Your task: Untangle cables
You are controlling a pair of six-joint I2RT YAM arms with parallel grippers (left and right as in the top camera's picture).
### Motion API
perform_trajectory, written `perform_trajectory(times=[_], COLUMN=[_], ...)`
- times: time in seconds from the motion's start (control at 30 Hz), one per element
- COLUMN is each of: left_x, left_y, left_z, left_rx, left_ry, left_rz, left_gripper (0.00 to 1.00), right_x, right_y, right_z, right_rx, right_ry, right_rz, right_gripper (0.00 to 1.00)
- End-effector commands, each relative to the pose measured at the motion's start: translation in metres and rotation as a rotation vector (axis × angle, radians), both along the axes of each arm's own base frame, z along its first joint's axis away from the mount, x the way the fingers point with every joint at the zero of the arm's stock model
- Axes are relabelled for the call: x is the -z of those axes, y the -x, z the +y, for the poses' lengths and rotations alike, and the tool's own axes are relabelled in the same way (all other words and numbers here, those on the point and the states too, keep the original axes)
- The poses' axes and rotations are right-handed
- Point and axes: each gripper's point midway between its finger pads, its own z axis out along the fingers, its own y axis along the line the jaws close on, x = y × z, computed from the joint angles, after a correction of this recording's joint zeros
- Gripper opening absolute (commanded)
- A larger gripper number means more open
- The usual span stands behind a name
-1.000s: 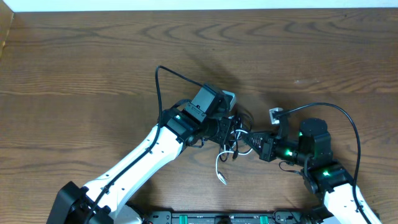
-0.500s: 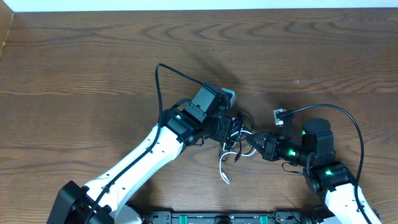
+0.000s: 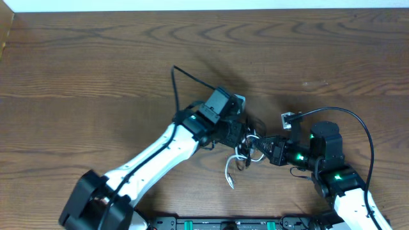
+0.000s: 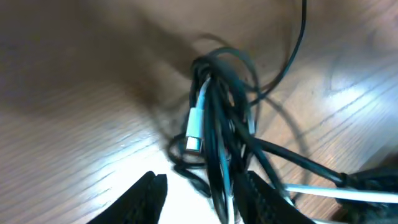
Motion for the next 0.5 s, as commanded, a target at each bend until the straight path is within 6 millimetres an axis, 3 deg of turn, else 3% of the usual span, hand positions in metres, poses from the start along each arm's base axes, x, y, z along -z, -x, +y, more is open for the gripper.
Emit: perform_trajectory(times=[0.0, 0.07, 0.1, 0.23, 0.37, 0.47], left_x=[0.018, 0.023, 0.03, 0.046, 0.062, 0.061], left_y=[0.012, 0.013, 0.014, 0.01, 0.003, -0.012], left_z=[-0.012, -0.016, -0.019, -0.024, -0.021, -0.008], left_rx=[0.047, 0.057, 0.063, 0.066, 0.048, -0.004], left_ry=[-0.006, -0.01, -0.014, -0.023, -0.066, -0.115], left_rz=[0.042, 0.047, 0.051, 0.061, 0.053, -0.006], left_gripper=[0.4, 0.34, 0.26, 0.08, 0.08, 0.08], right_x=[-0.006, -0.006, -0.005, -0.003, 0.01, 0.025], right_y=[0.0, 0.0, 0.001, 0.002, 0.004, 0.005], right_z=[0.001, 0.001, 0.0, 0.0, -0.008, -0.018], right_rx=[-0.005, -0.005, -0.005, -0.005, 0.032, 0.085], right_ry=[-0.019, -0.018, -0.017, -0.014, 0.04, 0.104], right_rz=[-0.01, -0.007, -0.003, 0.01, 0.051, 0.101], right_gripper=[0.02, 0.02, 0.02, 0.02, 0.02, 0.02])
